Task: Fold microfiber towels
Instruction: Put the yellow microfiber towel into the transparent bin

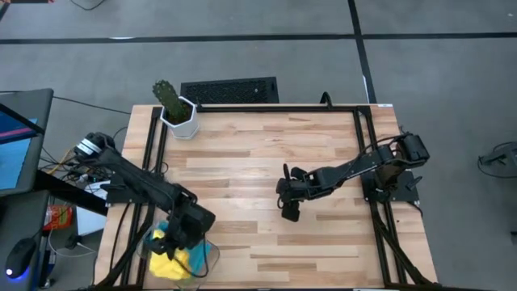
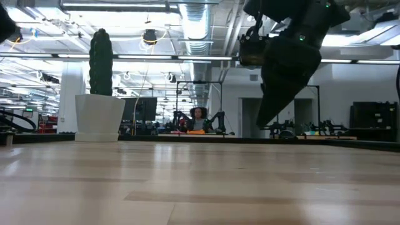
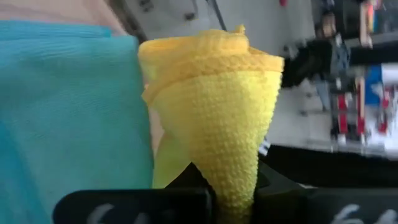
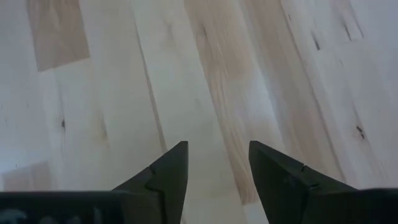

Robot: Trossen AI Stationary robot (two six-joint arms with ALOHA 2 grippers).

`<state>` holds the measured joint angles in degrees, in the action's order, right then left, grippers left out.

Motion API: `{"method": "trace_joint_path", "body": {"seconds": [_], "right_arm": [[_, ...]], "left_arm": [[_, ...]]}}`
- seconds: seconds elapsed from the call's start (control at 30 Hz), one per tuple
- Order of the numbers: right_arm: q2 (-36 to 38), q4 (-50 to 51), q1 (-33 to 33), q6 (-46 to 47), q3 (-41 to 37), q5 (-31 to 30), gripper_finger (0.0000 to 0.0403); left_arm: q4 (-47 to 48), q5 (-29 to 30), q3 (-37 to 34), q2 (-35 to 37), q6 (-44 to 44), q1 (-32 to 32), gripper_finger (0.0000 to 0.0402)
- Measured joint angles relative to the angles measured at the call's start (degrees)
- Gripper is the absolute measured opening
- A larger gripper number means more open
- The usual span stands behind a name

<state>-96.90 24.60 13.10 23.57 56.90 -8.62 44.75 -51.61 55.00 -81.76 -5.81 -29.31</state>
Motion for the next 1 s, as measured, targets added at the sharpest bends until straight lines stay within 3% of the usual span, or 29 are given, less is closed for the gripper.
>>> {"method": "trace_joint_path", "body": {"seconds": [0.27,0.6,0.77,1.0], "right_arm": [[0.0,0.6,0.0,-0.1,0.0,0.1,0.0191],[0.0,0.6,0.0,-2.8,0.0,0.1,0.0185],[0.0,0.7,0.0,-4.2,0.0,0.2,0.0187],[0.0,0.7,0.0,-4.9,0.0,0.2,0.0185]], "left_arm": [[2.9,-0.7,0.0,-4.6,8.7,0.1,0.0014],[3.6,9.6,0.0,-4.6,17.2,0.2,0.0027],[5.1,10.4,0.0,-4.6,13.4,0.8,0.0079],[6.9,11.2,3.6,-4.6,5.5,6.0,0.0188]]}}
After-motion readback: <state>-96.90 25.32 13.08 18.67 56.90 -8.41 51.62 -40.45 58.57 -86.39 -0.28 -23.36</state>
